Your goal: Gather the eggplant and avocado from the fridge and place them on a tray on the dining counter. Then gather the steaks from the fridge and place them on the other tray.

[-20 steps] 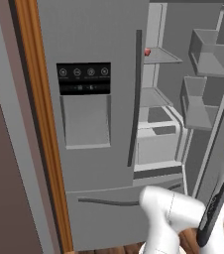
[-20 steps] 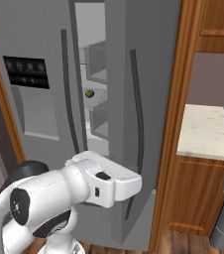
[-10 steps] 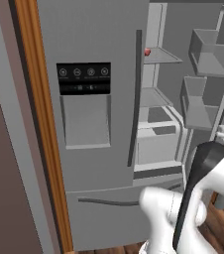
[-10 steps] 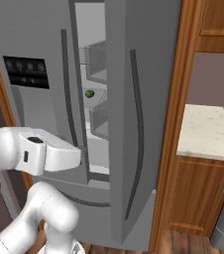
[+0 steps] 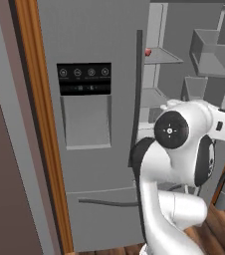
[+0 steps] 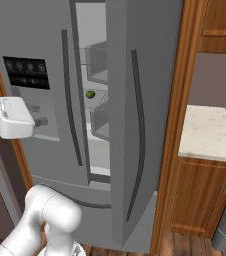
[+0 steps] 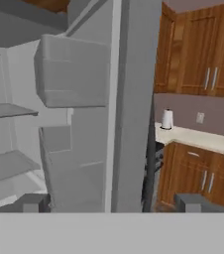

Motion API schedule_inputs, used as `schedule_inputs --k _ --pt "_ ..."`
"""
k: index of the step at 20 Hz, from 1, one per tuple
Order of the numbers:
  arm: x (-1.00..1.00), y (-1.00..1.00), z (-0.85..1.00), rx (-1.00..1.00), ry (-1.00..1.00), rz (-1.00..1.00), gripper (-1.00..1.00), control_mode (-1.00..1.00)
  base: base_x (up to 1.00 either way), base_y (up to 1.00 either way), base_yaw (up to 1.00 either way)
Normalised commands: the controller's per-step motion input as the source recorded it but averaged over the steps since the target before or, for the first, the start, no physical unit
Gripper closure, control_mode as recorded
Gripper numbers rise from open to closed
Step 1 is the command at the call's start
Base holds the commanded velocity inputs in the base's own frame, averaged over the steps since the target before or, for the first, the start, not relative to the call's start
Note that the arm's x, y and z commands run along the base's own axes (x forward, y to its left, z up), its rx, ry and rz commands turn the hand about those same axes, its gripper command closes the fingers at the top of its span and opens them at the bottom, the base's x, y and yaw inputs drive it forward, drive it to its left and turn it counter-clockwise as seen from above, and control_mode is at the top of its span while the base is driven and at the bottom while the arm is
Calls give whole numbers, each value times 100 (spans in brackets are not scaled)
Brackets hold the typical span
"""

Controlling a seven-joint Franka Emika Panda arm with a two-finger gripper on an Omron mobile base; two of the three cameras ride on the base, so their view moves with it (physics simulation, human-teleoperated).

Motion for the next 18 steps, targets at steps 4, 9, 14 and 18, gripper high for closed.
schedule_inputs --k 4,9,14,18 --pt "61 21 -21 0 -18 -13 -100 -100 0 0 0" --pt "60 1 -37 0 -5 -8 -100 -100 0 0 0" --pt "50 -1 -47 0 0 -5 -100 -100 0 0 0" --pt "44 -4 -33 0 0 -6 -100 -100 0 0 0"
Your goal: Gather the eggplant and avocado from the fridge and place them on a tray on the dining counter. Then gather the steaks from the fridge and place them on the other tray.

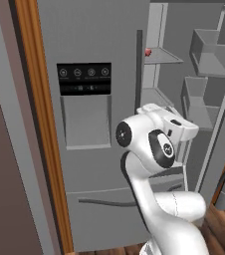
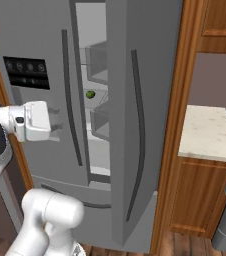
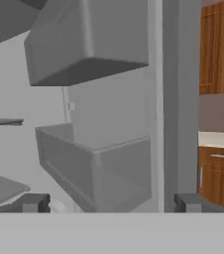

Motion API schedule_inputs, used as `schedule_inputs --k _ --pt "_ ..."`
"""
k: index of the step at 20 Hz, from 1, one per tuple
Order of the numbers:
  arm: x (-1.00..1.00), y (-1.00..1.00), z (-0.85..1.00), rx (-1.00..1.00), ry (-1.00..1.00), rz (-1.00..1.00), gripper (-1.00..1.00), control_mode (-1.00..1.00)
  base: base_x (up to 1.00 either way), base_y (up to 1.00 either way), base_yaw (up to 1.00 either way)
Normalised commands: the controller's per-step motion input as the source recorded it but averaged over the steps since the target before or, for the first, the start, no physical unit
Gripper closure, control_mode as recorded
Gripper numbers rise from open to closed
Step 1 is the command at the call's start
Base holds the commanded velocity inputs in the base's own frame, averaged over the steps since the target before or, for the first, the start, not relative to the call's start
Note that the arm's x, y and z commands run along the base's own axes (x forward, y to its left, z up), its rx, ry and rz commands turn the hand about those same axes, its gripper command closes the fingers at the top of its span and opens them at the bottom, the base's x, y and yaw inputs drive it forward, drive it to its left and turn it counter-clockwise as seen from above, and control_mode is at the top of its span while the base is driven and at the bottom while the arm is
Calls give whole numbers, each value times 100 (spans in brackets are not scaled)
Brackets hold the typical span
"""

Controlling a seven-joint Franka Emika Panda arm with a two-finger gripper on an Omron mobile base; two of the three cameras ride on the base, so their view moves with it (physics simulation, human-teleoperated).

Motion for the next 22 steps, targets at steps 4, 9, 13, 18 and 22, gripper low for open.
schedule_inputs --k 4,9,13,18,22 --pt "49 -4 -17 0 0 -8 -100 -100 0 0 0" --pt "59 -10 -8 0 0 -12 -100 -100 0 0 0" --pt "61 -9 -8 0 0 -12 -100 -100 0 0 0" --pt "58 -7 -22 0 0 -11 -100 -100 0 0 0" --pt "44 -21 -34 0 0 -7 -100 -100 0 0 0"
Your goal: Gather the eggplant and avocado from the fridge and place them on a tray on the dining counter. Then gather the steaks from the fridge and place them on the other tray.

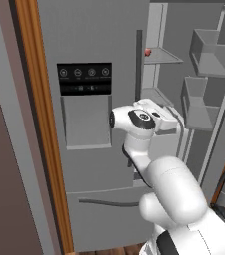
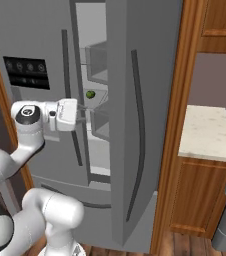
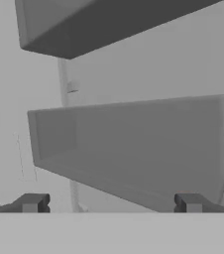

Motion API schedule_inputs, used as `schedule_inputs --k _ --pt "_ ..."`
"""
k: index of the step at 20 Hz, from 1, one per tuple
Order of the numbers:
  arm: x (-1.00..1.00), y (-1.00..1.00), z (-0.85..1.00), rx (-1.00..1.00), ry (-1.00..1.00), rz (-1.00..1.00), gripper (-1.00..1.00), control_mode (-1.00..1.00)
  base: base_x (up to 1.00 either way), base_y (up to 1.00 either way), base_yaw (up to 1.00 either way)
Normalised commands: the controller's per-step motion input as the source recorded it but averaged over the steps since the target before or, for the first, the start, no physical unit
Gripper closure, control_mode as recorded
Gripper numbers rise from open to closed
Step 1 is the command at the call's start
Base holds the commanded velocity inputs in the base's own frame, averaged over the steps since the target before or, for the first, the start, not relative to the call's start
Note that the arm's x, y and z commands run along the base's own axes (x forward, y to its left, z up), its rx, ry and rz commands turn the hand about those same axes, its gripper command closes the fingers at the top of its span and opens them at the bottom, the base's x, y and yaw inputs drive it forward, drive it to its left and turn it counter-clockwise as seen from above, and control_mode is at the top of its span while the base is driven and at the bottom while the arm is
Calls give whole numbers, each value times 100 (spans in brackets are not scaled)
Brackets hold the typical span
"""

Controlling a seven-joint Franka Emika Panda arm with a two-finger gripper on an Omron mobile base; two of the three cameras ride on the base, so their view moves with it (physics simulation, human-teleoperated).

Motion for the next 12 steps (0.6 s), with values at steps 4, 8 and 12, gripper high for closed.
schedule_inputs --k 4,8,12 --pt "27 -33 -32 0 0 -4 -100 -100 0 0 0" --pt "3 -43 -24 0 0 -6 -100 -100 0 0 0" --pt "0 -56 -11 0 0 -8 -100 -100 0 0 0"
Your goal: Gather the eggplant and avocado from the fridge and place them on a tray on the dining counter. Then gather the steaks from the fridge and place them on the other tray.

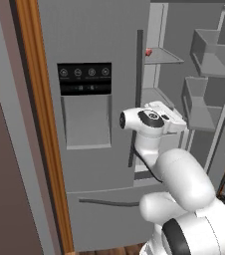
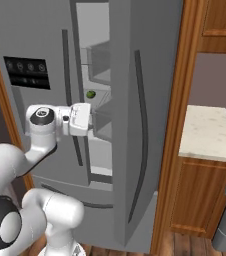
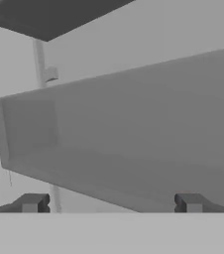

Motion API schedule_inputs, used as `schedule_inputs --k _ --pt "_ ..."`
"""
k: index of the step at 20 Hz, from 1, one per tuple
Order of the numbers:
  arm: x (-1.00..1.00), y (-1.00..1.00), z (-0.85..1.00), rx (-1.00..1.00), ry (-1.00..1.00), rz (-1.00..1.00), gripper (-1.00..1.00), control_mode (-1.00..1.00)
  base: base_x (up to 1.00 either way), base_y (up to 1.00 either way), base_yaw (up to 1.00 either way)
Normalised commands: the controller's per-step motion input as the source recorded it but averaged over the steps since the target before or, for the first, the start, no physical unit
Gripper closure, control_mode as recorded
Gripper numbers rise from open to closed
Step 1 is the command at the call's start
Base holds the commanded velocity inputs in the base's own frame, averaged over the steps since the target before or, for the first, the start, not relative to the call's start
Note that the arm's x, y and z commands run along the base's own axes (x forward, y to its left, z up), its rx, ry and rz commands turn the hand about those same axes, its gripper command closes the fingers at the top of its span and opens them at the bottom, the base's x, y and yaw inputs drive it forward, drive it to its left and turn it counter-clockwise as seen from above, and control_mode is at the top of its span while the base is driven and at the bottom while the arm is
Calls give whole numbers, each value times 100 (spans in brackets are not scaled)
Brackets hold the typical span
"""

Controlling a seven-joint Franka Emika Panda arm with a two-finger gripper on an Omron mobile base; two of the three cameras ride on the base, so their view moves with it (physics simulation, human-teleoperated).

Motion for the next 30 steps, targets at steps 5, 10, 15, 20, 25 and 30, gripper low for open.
schedule_inputs --k 5,10,15,20,25,30 --pt "-20 -53 -5 0 -2 -9 -100 -100 0 0 0" --pt "-41 -59 0 0 0 -11 -100 -100 0 0 0" --pt "-47 -57 2 0 0 -9 -100 -100 0 0 0" --pt "-40 -43 11 0 -1 -4 -100 -100 0 0 0" --pt "-25 -24 9 -2 0 0 -100 -100 0 0 0" --pt "-31 51 10 -7 0 7 -100 -100 0 0 0"
